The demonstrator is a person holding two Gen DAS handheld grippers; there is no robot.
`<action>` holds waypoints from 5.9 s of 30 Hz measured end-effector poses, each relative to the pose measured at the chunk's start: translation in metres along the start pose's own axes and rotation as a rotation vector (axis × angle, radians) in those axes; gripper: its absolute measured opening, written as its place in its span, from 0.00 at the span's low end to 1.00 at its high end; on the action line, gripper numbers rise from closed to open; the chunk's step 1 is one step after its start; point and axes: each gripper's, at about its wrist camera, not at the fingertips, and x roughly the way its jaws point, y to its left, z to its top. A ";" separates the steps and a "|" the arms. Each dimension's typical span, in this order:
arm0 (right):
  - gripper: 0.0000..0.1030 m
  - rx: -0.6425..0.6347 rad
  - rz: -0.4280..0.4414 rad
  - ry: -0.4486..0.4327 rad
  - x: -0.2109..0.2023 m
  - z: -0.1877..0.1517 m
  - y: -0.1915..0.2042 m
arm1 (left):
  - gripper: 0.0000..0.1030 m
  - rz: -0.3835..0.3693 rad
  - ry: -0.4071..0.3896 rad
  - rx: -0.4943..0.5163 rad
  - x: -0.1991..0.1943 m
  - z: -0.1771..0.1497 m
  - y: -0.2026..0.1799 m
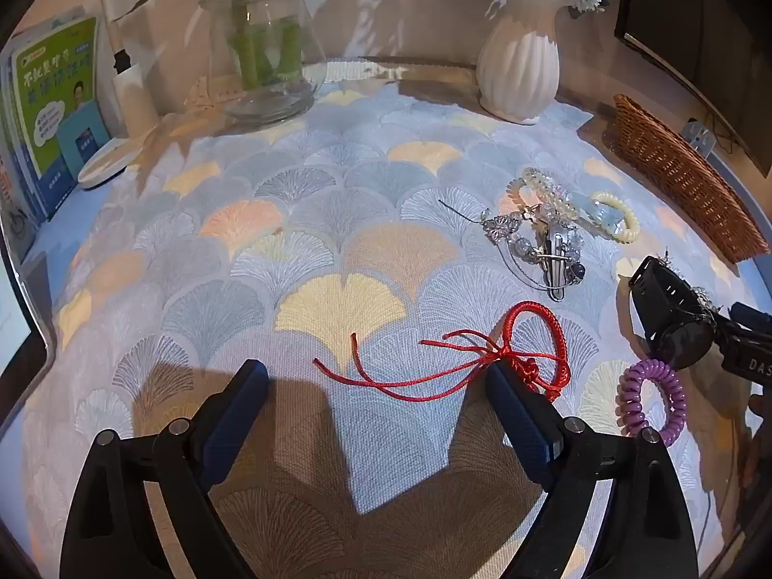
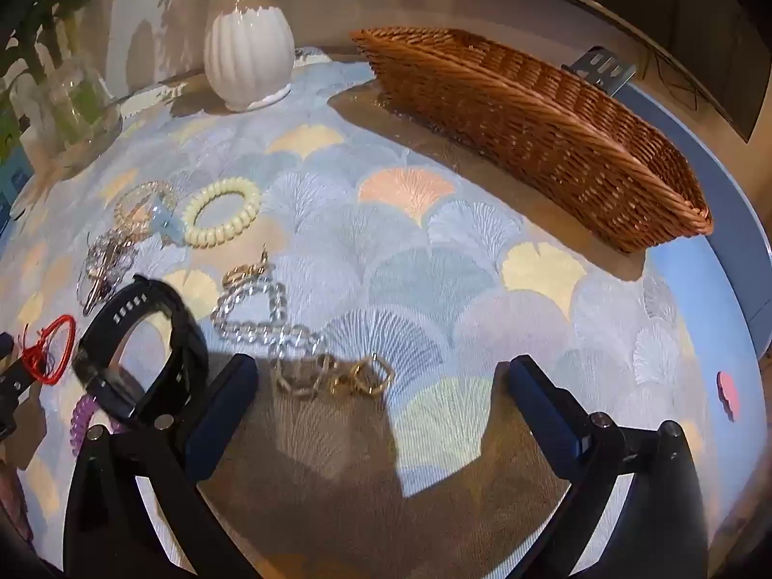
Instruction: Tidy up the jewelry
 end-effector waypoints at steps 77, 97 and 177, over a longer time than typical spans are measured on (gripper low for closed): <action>0.91 -0.139 0.034 -0.292 -0.074 -0.024 0.026 | 0.90 -0.178 -0.254 0.078 -0.055 -0.018 -0.013; 0.86 -0.108 0.216 -0.150 -0.078 -0.027 -0.030 | 0.57 -0.416 -0.109 0.352 -0.068 -0.016 -0.069; 0.10 0.237 0.183 -0.001 0.019 0.141 -0.190 | 0.10 -0.490 -0.013 0.432 0.059 0.198 -0.326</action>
